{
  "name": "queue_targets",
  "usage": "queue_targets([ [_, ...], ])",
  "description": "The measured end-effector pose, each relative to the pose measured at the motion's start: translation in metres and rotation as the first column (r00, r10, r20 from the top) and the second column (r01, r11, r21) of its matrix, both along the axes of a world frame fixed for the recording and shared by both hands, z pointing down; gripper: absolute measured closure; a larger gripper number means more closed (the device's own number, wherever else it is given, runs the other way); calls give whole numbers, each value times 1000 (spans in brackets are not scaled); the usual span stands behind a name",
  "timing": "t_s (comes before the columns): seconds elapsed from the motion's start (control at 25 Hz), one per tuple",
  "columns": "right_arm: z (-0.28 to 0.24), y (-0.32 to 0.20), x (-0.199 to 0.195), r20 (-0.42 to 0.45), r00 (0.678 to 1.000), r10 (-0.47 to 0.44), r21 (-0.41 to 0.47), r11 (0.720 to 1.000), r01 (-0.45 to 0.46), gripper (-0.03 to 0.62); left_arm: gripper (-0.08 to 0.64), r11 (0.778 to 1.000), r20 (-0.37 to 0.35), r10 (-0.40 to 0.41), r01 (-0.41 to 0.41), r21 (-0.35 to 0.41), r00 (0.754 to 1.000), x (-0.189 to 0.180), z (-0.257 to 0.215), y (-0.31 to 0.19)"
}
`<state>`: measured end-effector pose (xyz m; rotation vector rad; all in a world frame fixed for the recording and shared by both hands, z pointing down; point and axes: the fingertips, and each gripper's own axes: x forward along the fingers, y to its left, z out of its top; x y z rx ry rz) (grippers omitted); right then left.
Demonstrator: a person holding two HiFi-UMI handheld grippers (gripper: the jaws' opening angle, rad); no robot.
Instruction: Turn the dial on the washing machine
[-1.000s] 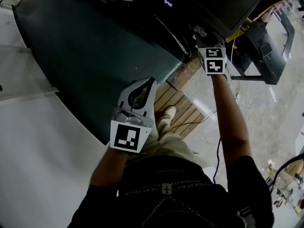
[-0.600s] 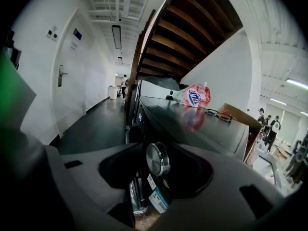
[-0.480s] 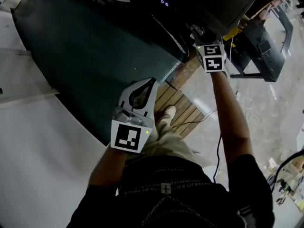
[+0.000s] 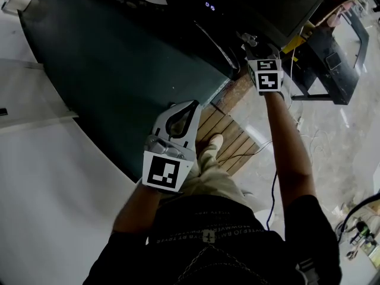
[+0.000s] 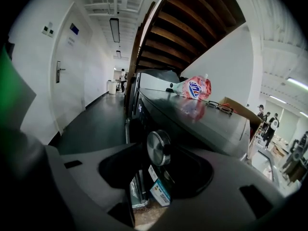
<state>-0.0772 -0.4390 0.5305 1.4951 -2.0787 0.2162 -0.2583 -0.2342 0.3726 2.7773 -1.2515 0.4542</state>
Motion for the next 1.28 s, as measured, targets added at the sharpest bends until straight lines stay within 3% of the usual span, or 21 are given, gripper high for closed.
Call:
queue_targets([
  [0.16,3,3,1,-6,1000,-5,-3,1000,5,434,554,1000,14,16,-16,11,1000,2,-1,2],
  [0.36,-18,-4,-6,-19,999,-28,62,998,29,439,554,1000,20,11,-11,18,1000,-2,-6,3],
  [0.6,-13,-10,-12,-38,998,-40,46,998,42,439,554,1000,14,-12,12,27,1000,-10,-13,5],
  [1.0,1,0,2,-8,999,34,11,999,-34,439,554,998,-7,-57,57,1,998,-19,-5,7],
  [1.28,-24,-9,-17,-36,999,-28,62,998,30,436,555,997,-15,-71,71,-13,997,-20,-5,12],
])
